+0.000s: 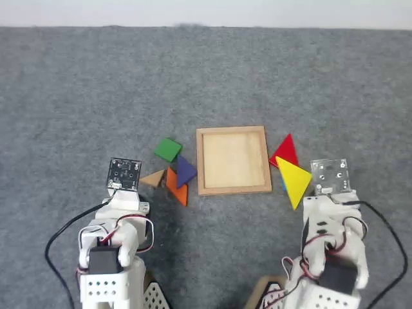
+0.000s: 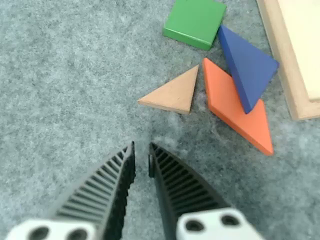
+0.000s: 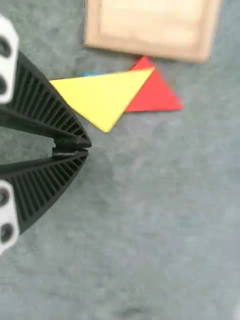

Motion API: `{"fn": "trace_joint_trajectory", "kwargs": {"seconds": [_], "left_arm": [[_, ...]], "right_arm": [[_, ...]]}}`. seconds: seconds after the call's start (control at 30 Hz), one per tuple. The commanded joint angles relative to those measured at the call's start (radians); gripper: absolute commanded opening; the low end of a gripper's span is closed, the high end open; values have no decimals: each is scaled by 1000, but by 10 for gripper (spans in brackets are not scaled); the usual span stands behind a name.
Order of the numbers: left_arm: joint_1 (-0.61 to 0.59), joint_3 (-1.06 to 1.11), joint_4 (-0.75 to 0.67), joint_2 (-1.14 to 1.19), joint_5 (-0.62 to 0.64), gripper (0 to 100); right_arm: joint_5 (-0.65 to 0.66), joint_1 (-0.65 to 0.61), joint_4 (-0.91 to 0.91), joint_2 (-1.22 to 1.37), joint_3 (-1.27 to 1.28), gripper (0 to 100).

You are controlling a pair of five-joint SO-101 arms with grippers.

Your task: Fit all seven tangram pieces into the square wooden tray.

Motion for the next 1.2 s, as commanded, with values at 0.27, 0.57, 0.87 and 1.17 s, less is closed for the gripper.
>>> {"fn": "trace_joint_trajectory", "kwargs": {"seconds": [0.27,0.57,0.87,1.17], "left_arm": [[-8,-12,5,-9,-6,47],[-8,-12,5,-9,-6,47],[-8,-12,5,-9,-6,47],[-8,-12,5,-9,-6,47]], "right_arm": [[29,-189,68,1030,-713,10],[31,-288,48,1546,-950,148],[20,-317,-87,1610,-824,422],[-15,-255,-183,1613,-706,428]]}}
